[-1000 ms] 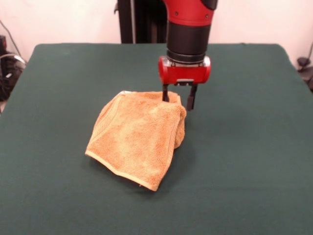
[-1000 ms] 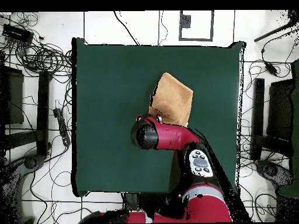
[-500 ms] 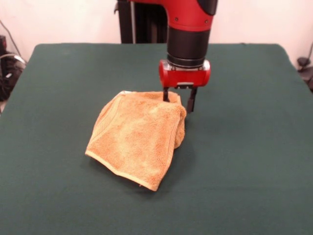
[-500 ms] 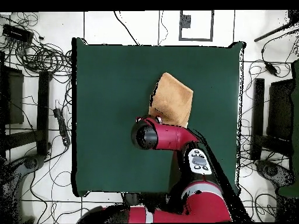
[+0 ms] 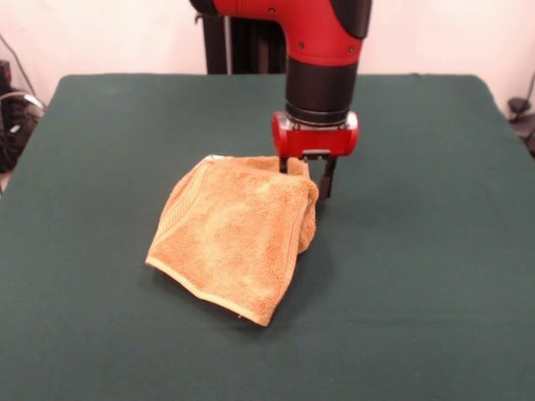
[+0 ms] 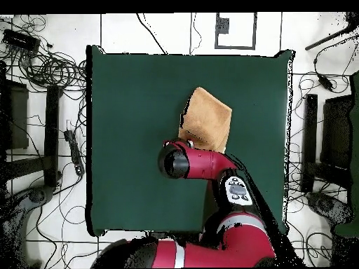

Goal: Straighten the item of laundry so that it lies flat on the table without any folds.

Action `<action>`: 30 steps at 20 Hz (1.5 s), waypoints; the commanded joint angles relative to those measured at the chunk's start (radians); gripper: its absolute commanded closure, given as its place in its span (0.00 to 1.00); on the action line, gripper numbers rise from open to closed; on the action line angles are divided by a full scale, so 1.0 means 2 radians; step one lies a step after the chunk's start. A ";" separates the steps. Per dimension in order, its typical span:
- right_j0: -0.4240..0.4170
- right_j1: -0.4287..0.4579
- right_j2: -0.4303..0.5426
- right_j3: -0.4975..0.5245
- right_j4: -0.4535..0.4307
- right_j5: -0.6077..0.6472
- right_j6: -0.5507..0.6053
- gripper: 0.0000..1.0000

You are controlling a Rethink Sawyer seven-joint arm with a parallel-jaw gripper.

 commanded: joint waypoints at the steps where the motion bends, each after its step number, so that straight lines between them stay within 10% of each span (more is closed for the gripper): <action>1: 0.016 0.021 0.016 -0.024 -0.008 -0.032 0.071 0.00; 12: 0.016 0.023 0.016 -0.023 -0.006 -0.038 0.075 0.00; 13: 0.015 0.023 0.017 -0.023 -0.005 -0.039 0.076 1.00; 30: -0.001 0.024 0.046 -0.015 0.006 -0.012 0.072 1.00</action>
